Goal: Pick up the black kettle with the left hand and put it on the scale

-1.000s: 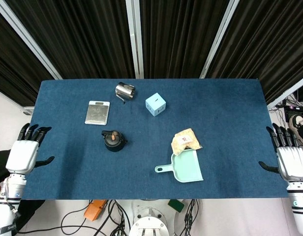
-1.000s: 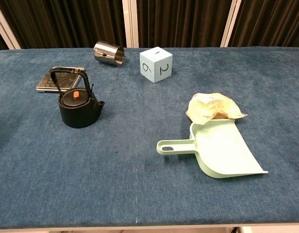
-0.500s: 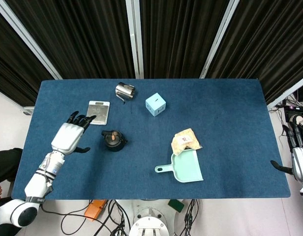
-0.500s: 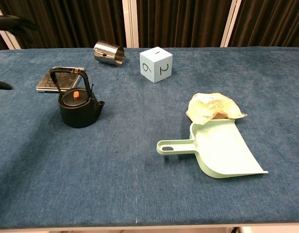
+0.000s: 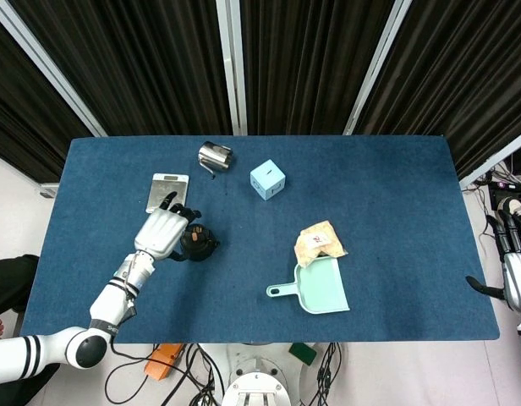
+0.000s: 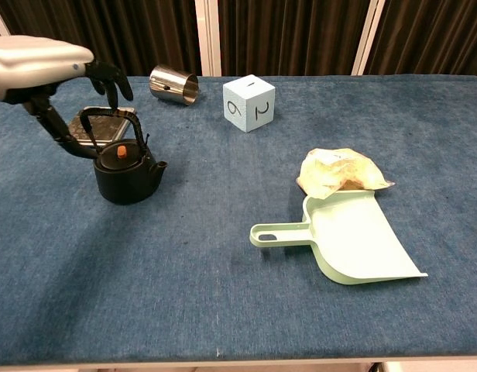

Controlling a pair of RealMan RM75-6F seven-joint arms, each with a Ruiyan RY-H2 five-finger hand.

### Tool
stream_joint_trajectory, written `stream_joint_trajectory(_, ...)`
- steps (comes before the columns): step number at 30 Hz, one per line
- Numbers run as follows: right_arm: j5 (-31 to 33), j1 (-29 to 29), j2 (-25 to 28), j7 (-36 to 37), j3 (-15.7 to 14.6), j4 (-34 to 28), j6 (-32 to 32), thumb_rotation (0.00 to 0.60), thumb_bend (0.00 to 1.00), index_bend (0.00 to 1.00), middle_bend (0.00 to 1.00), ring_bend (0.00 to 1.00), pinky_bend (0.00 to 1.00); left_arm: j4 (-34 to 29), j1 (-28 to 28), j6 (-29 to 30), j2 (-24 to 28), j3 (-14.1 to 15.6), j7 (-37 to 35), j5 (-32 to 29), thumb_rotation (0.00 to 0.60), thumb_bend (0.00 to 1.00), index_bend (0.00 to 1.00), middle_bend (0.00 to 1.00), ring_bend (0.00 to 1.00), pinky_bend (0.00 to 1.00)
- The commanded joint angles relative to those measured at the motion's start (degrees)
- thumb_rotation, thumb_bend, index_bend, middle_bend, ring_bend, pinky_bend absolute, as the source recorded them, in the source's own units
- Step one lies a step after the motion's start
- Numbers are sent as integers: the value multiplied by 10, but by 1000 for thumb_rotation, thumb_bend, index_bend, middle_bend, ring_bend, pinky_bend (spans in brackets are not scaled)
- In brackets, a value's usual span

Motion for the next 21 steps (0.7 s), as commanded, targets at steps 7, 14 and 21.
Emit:
stream_joint_trajectory(7,1,-2,-6,7,-4,6,-3,600,24,0,0,0,0,8,-37,12,-24,14,44,-51,502,36,359,414,336,33)
stream_joint_trajectory(14,4,-6,-12,15,-6,16,-5,600,24,0,0,0,0,16,-57,21,-36,22,55,-74,474,35,471,518,415,33)
stream_joint_trajectory(21,4,-6,-14,21,-6,22,-5,600,24,0,0,0,0,18,-67,22,-40,32,49,-88,464,34,553,597,480,33)
